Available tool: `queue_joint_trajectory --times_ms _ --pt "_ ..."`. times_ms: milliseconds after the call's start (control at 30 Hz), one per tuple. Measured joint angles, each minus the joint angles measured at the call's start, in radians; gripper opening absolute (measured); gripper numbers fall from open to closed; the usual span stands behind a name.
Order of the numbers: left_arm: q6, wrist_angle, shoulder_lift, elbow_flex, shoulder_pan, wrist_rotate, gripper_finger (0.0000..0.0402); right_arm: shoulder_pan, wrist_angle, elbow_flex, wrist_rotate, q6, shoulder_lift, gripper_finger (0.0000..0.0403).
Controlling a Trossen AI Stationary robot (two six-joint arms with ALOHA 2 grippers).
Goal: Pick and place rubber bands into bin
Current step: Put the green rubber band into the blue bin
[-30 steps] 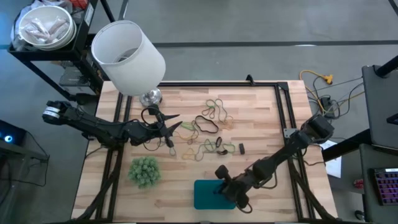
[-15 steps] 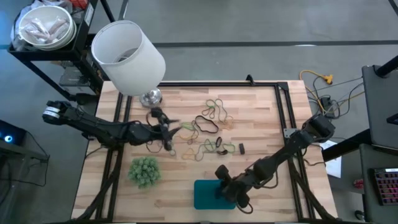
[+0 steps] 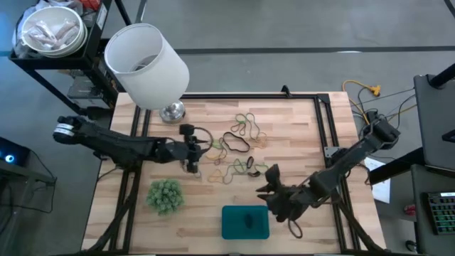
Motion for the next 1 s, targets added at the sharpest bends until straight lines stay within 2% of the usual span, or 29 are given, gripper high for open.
queue_joint_trajectory --times_ms 333,533,767,1000 --pt "0.001 -0.121 0.26 0.144 0.214 0.19 0.0125 0.002 0.029 -0.081 0.002 0.007 -0.11 0.0072" --pt "0.025 -0.115 0.368 0.19 0.315 0.316 0.0125 0.003 0.056 -0.118 0.002 0.006 -0.146 0.0068" --pt "0.028 -0.116 0.449 0.2 0.391 0.42 0.0125 0.002 0.094 -0.122 -0.002 0.004 -0.143 0.0068" --pt "0.035 -0.105 0.51 0.211 0.423 0.45 0.0125 0.002 0.1 -0.129 -0.005 -0.003 -0.142 0.0068"
